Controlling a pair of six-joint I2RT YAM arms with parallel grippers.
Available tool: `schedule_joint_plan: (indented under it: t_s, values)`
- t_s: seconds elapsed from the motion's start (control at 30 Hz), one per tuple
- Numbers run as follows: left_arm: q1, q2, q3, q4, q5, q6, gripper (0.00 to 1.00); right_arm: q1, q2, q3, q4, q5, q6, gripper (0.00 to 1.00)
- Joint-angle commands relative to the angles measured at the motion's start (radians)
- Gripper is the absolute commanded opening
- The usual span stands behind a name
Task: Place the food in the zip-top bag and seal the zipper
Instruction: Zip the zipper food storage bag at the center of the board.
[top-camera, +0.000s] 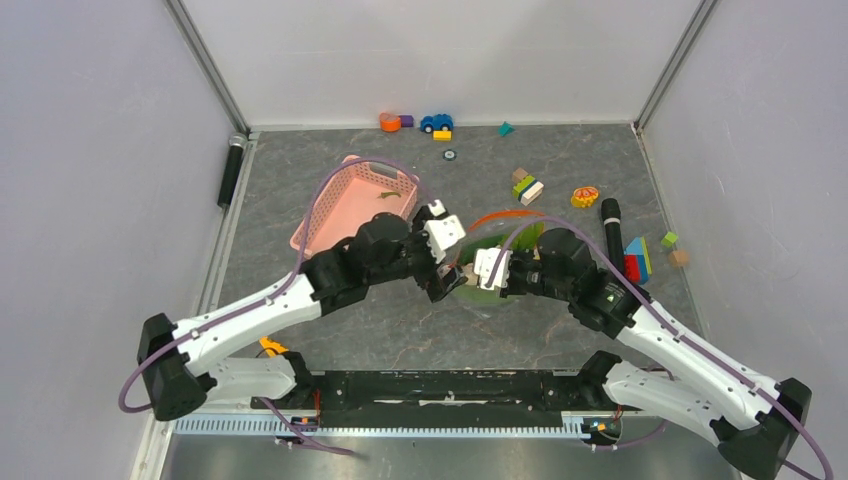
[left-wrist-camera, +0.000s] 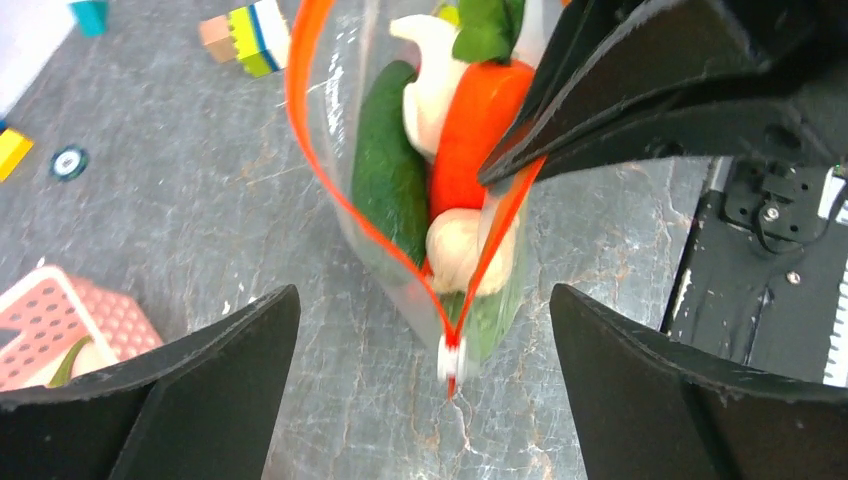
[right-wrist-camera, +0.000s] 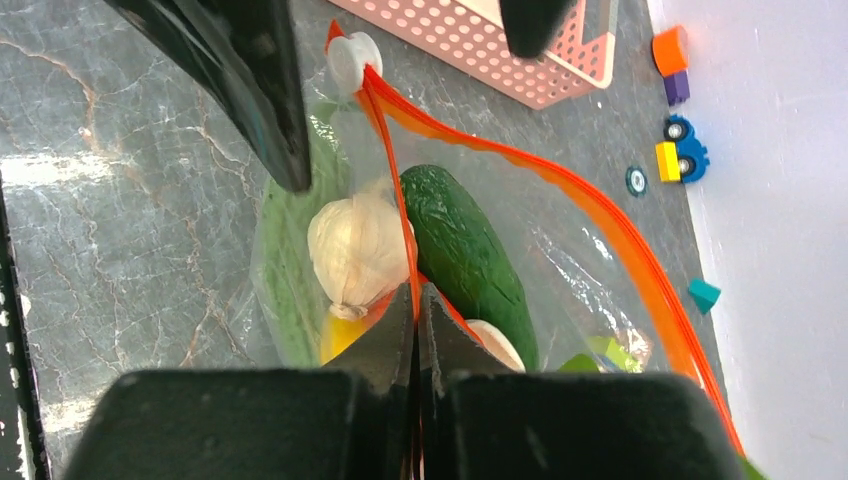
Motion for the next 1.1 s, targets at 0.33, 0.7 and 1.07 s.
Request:
schedule_joint_plan:
  t_s: [0.33,0.7,1.07]
  values:
    - [0.049,-0.276,-0.435,0.525,-0.173,-0.424,1.0,-0.002,-0.022,0.018,0.134,0.181,0.259,0.0]
    - [0.202,-0.154,-0.469,0.787,0.143,-0.446,0.9,-0.002,-0.067,-0.014,0.155,0.128,0.272,0.0]
    - [0.204,-0.092,-0.454,0.876,0.227,-0.431,0.49,-0.003,-0.064,-0.013,0.163,0.115,0.302,0.0]
